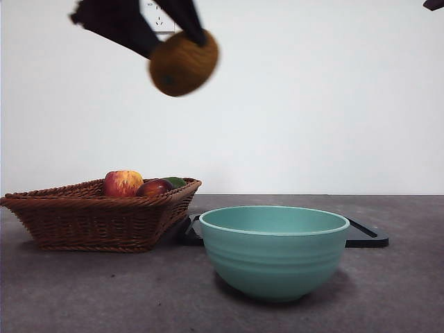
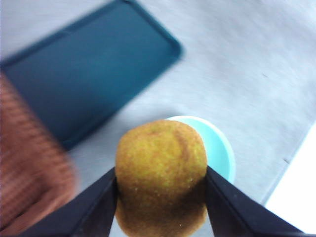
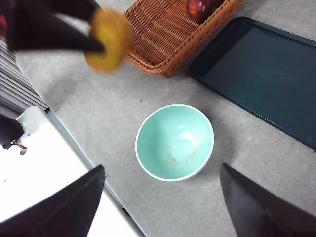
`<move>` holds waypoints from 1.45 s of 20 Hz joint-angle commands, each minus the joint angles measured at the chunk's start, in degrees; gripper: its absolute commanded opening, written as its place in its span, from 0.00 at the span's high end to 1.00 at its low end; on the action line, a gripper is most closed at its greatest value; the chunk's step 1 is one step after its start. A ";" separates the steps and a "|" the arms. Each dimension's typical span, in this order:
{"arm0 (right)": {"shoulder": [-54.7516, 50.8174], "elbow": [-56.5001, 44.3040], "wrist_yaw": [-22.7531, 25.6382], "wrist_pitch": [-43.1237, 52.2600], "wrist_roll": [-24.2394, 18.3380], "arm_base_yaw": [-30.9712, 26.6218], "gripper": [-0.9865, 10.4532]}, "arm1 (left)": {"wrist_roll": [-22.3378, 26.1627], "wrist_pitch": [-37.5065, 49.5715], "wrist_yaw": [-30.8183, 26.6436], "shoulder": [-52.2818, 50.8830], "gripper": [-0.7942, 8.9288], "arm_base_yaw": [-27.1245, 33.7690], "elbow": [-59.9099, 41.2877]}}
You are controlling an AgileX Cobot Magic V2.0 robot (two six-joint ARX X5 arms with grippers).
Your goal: Pick up the wifruite, put it on the bowl, pick up the plate, put it on desk
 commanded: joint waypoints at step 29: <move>0.35 1.14 0.04 0.48 0.63 0.26 0.59 | 0.20 9.97 -4.04 25.83 0.56 -11.26 1.25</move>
